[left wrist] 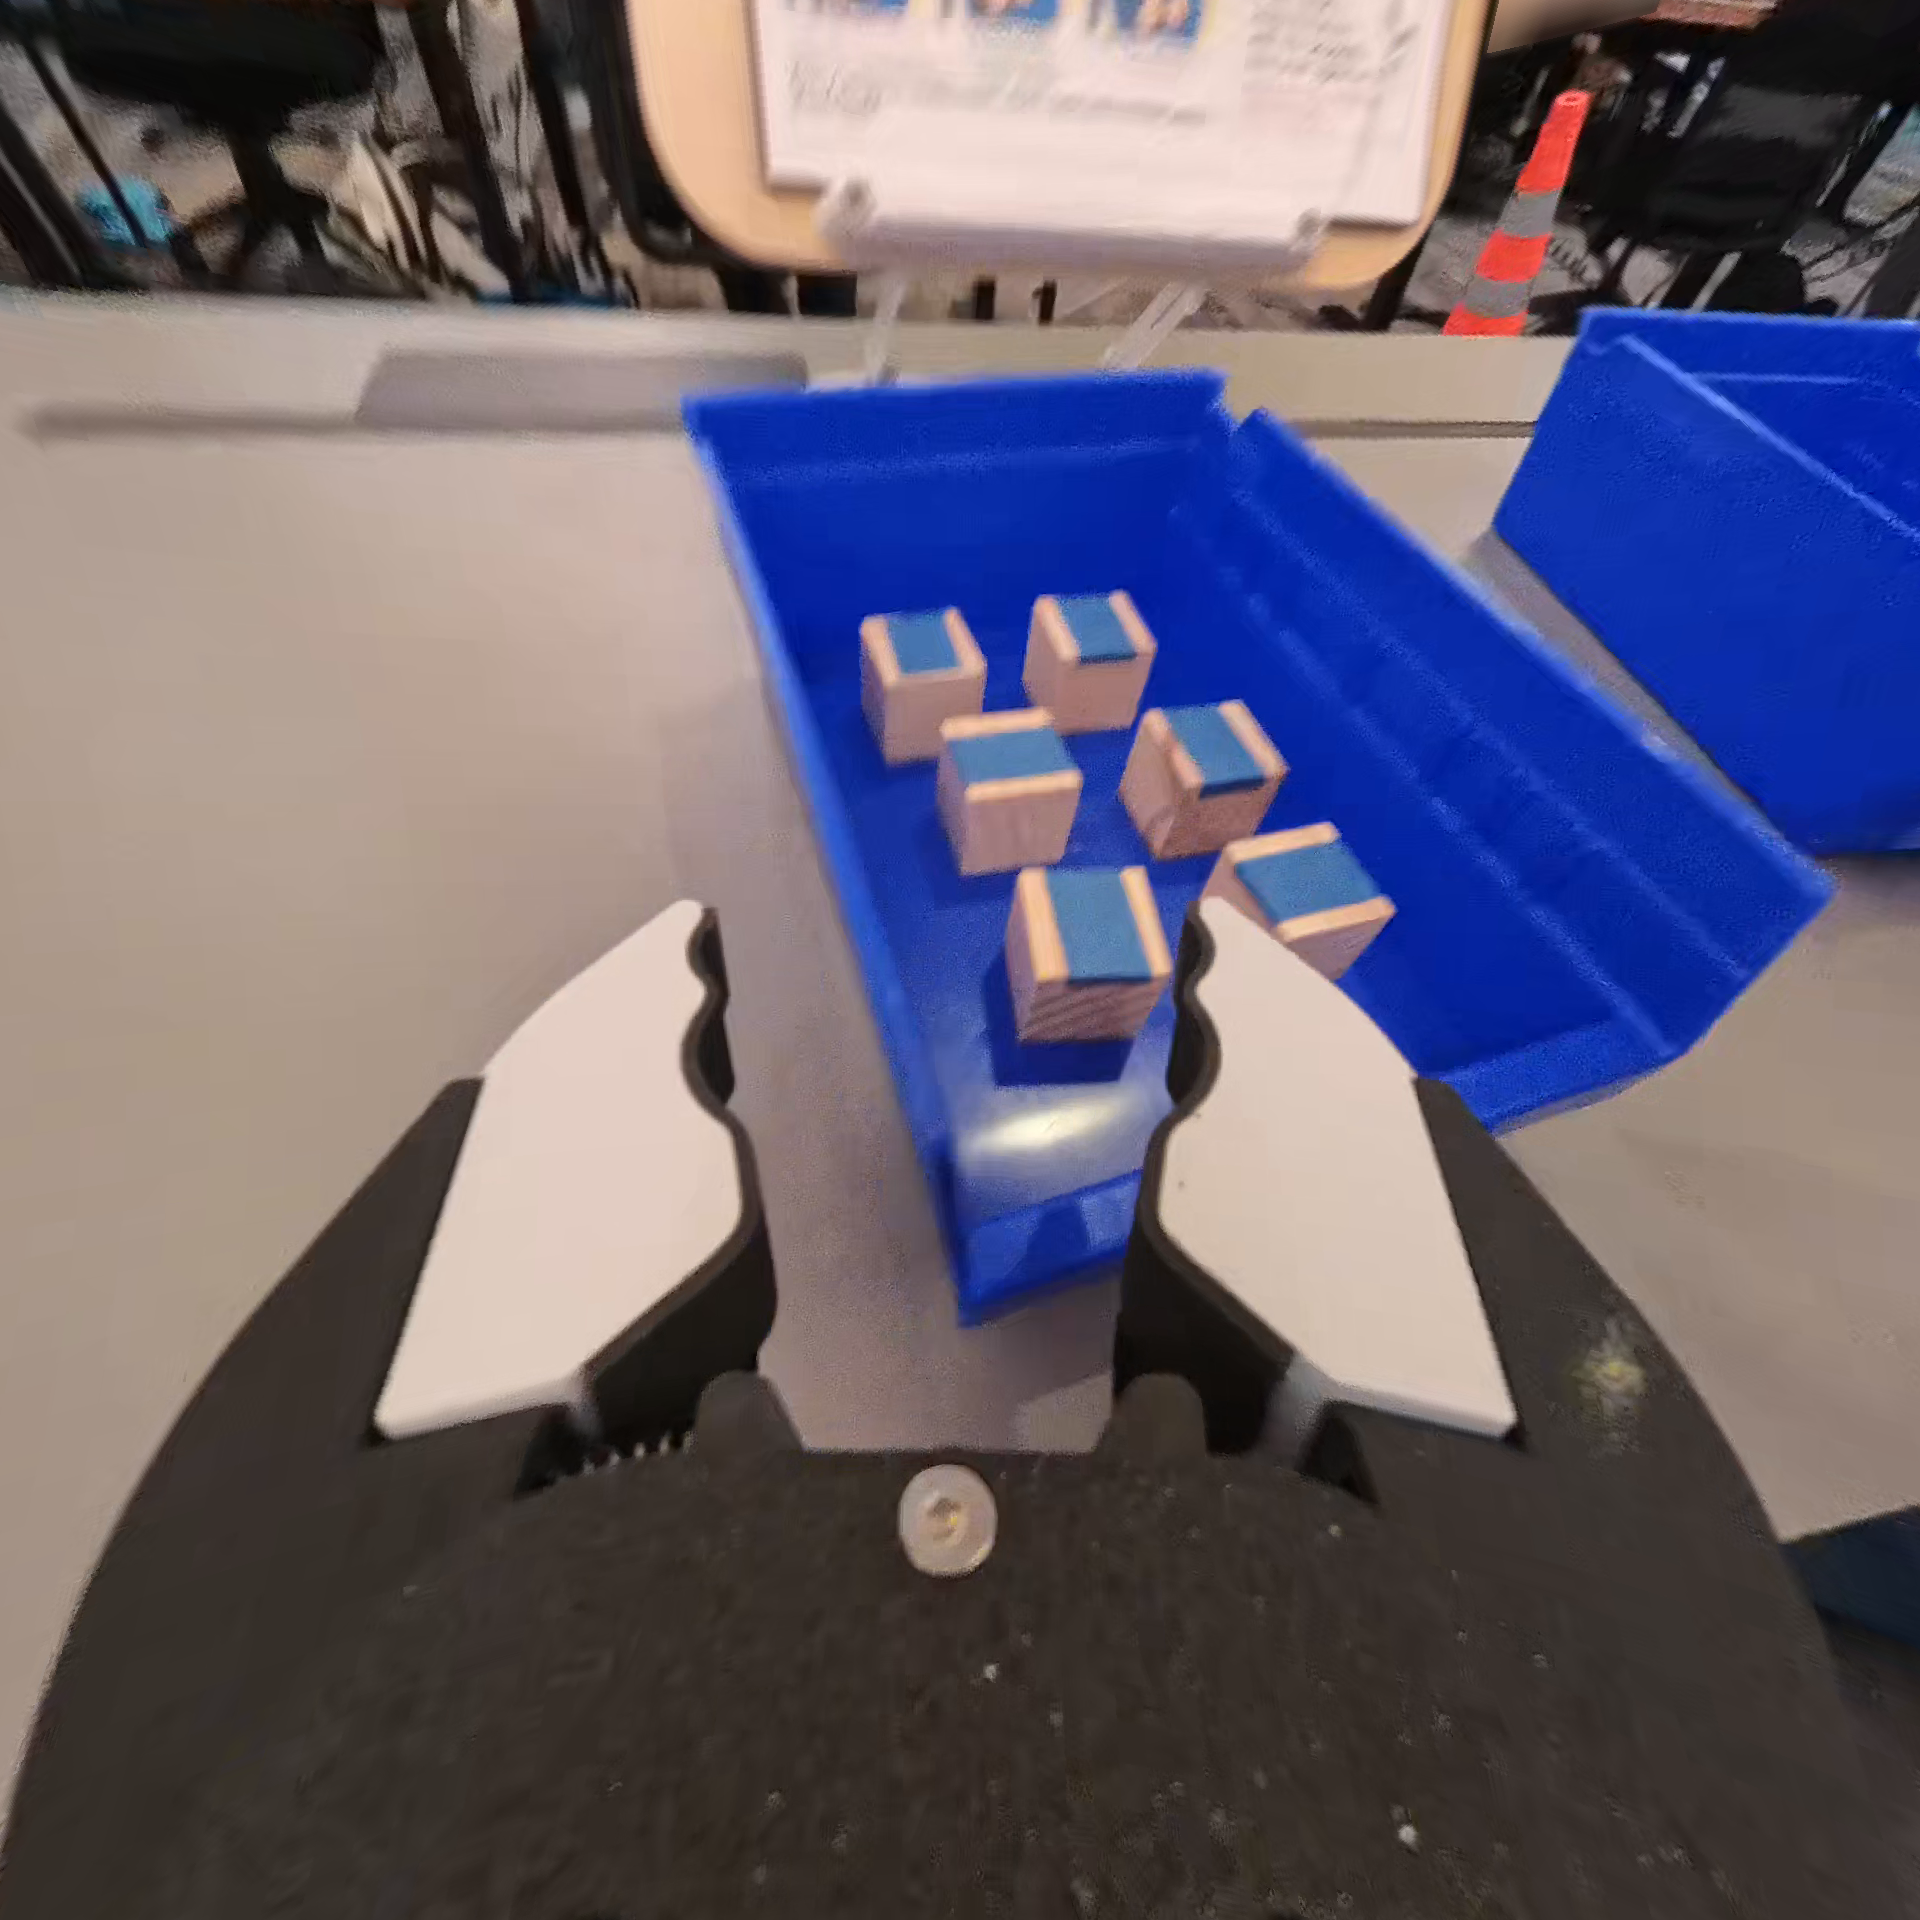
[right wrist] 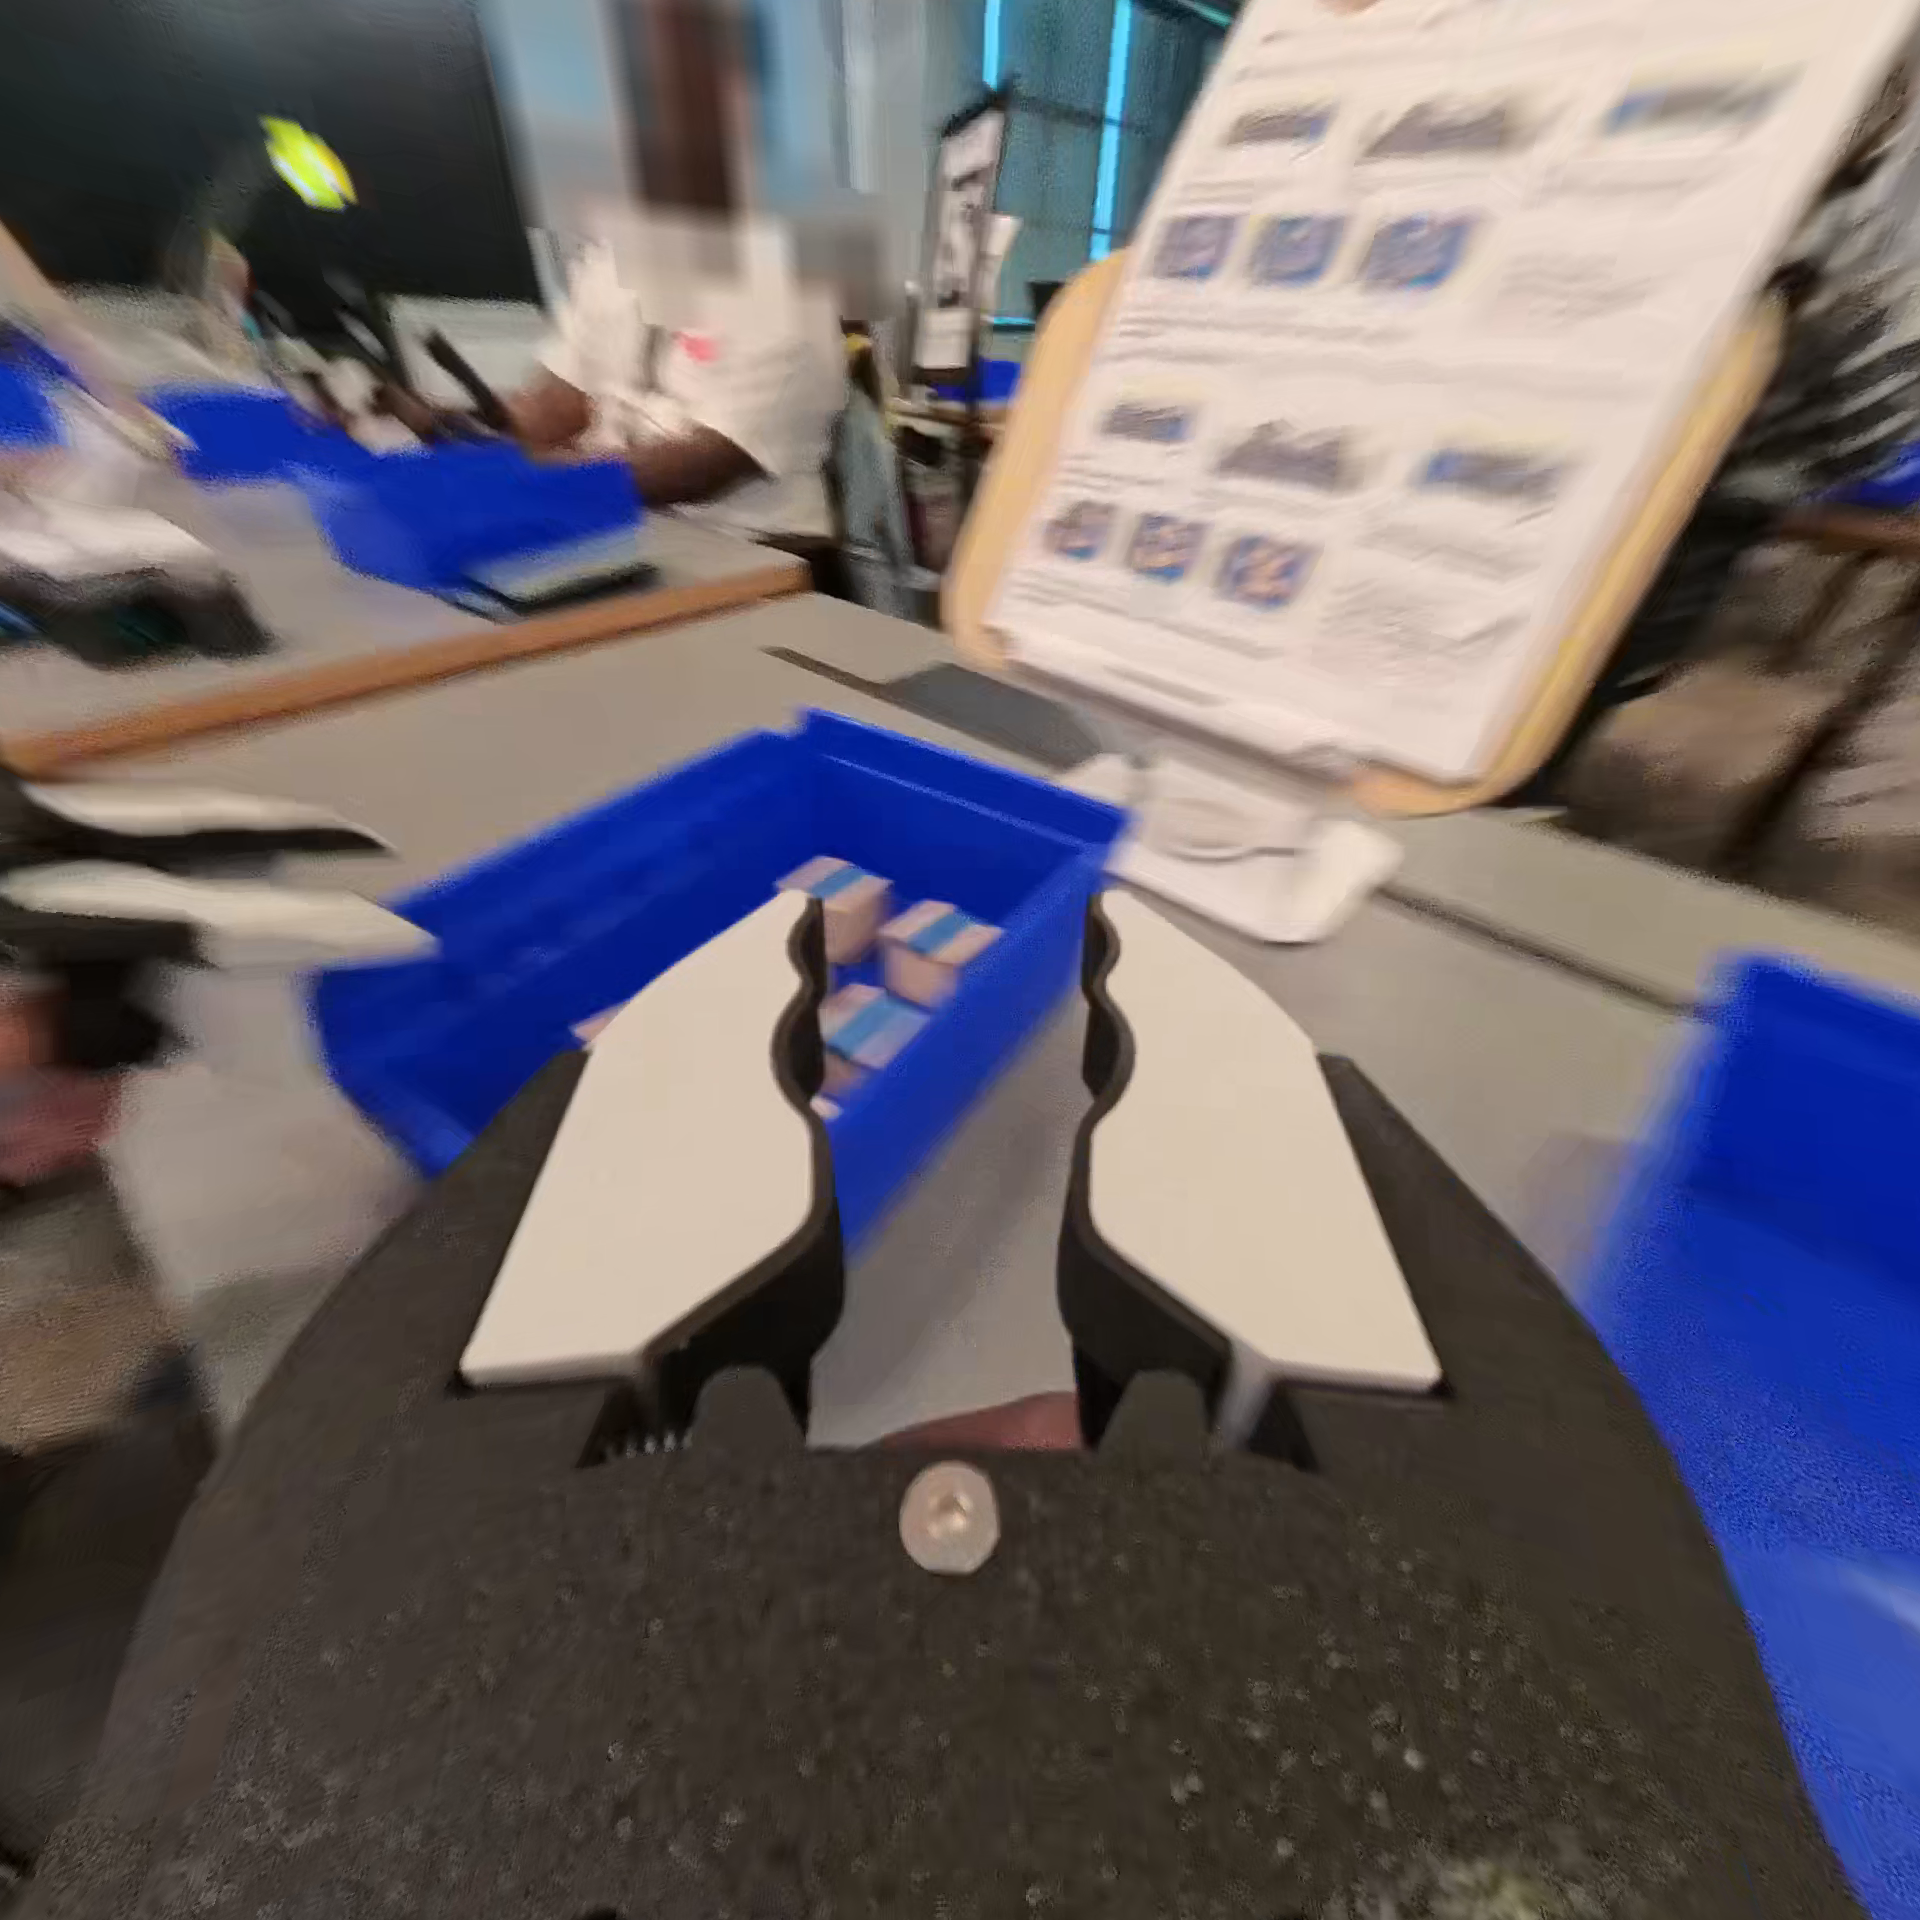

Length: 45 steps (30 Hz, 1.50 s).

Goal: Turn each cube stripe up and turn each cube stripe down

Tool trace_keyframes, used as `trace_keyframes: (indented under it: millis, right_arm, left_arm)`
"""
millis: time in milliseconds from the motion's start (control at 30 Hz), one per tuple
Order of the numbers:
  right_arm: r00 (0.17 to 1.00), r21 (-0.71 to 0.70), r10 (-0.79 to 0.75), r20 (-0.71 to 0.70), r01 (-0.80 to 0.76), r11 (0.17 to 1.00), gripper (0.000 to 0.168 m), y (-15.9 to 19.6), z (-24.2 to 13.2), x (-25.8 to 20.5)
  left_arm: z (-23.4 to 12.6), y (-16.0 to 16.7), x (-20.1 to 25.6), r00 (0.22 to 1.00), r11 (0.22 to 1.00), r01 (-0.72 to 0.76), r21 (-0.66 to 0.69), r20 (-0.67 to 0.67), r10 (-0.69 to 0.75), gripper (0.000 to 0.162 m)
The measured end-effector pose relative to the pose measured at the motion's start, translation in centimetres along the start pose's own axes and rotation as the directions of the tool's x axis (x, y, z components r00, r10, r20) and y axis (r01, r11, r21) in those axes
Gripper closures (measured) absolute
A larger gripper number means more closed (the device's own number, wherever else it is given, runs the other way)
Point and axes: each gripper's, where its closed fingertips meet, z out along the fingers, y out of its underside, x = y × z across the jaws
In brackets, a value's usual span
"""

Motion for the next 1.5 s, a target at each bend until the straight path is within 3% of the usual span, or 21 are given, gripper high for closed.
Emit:
trace_keyframes:
  millis: [67, 100, 167, 233, 300, 333, 433, 533, 733, 1000, 1267, 1500]
  right_arm:
    - [0.986, -0.024, 0.162, 0.032, -0.162, 0.987, 0.119, 2.6, 3.2, -4.0]
    - [0.981, -0.042, 0.195, -0.015, -0.195, 0.98, 0.118, 4.1, 4.3, -5.0]
    - [0.976, -0.076, 0.143, -0.164, -0.157, 0.985, 0.116, 6.8, 5.1, -5.6]
    - [0.96, -0.086, 0.035, -0.277, -0.061, 0.994, 0.117, 8.3, 4.8, -5.7]
    - [0.945, -0.115, -0.027, -0.326, -0.011, 0.993, 0.124, 9.8, 4.4, -5.9]
    - [0.939, -0.126, -0.031, -0.344, -0.014, 0.992, 0.13, 10.5, 4.4, -5.8]
    - [0.936, -0.093, 0.02, -0.353, -0.057, 0.994, 0.15, 11.4, 4.6, -5.5]
    - [0.93, -0.087, 0.06, -0.363, -0.098, 0.991, 0.158, 11.4, 4.8, -5.3]
    - [0.869, 0.028, 0.214, -0.447, -0.225, 0.974, 0.164, 9.1, 6.5, -6.7]
    - [0.91, 0.041, 0.247, -0.333, -0.248, 0.968, 0.163, 5.9, 15.9, -14.6]
    - [0.919, -0.025, 0.268, -0.287, -0.287, 0.958, 0.158, 5.9, 25.1, -20.5]
    - [0.929, -0.018, 0.231, -0.29, -0.246, 0.969, 0.154, 7.6, 27.3, -23.0]
  left_arm:
    - [0.8, 1.7, -0.8, 0.996, 0.996, 0.081, -0.023, -0.032, -0.082, 0.08]
    - [1.2, 1.9, -0.8, 0.993, 0.994, 0.109, -0.023, -0.046, -0.11, 0.08]
    - [2.1, 1.9, -1.0, 0.992, 0.993, 0.121, -0.019, -0.033, -0.121, 0.084]
    - [2.9, 2.2, -1.2, 0.991, 0.991, 0.13, -0.025, -0.024, -0.131, 0.1]
    - [3.4, 2.2, -0.4, 0.979, 0.984, 0.178, -0.025, -0.1, -0.18, 0.127]
    - [3.4, 2.2, -0.4, 0.973, 0.978, 0.205, -0.031, -0.104, -0.207, 0.13]
    - [3.5, 2.3, -1.4, 0.988, 0.987, 0.154, -0.043, -0.01, -0.154, 0.145]
    - [3.2, 2.4, -2.2, 0.993, 0.998, 0.042, -0.056, 0.116, -0.035, 0.158]
    - [1.9, 2.1, -4.4, 0.986, 0.995, -0.014, -0.095, 0.163, 0.03, 0.159]
    - [-1.2, -2.0, -16.4, 0.954, 0.995, -0.07, -0.07, 0.286, 0.087, 0.159]
    - [0.7, -1.9, -27.3, 0.954, 0.999, -0.019, -0.041, 0.297, 0.031, 0.159]
    - [2.9, -1.5, -31.0, 0.974, 0.998, 0.06, 0.002, 0.217, -0.059, 0.16]
